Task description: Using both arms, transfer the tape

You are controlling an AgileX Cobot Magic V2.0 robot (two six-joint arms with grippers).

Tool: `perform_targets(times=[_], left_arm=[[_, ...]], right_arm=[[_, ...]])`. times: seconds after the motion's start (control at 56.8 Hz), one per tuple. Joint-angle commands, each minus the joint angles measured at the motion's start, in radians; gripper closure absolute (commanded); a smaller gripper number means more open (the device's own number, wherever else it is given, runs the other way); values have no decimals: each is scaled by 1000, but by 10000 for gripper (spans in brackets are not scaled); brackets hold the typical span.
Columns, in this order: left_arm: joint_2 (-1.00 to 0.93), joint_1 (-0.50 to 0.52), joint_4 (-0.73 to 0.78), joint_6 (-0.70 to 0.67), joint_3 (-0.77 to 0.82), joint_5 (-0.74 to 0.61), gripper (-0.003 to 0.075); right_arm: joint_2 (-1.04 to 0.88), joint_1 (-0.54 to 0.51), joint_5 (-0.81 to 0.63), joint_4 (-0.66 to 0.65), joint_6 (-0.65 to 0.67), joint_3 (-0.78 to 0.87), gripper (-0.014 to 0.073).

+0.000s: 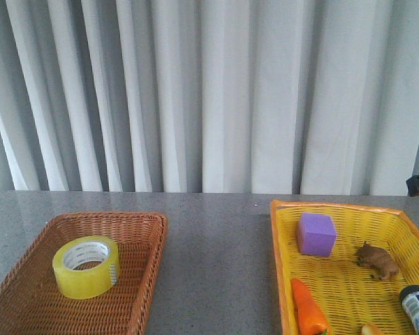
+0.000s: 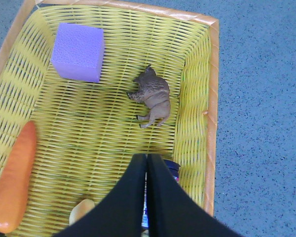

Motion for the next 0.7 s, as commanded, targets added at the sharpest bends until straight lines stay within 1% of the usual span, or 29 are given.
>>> perform_targets(times=[0.0,0.176,0.229,0.317,0.334,0.37,0.493,0.686], left_arm=[[-105,-3,2,0,165,-112,727],[-294,-3,2,-18,437,-134,727],[-336,-3,2,-33,509,-185,727],[-385,-3,2,-36,616,-315,727],[-396,-3,2,-37,625,-333,727],[-412,-3,2,-38,615,-302,727],[-416,20,9,-40,616,-316,727],[-416,140,0,-127,616,-316,727]], right_arm=[[-37,-7,-47,0,-10,-23,601],[-37,-7,-47,0,-10,-23,601],[-37,-7,-47,0,-10,-23,601],[-37,-7,-47,0,-10,-23,601],[-37,-7,-47,0,-10,-23,601],[-37,-7,-47,0,-10,-23,601],[-37,-7,-47,3,-10,-23,601],[-37,-7,-47,3,-10,-23,601]])
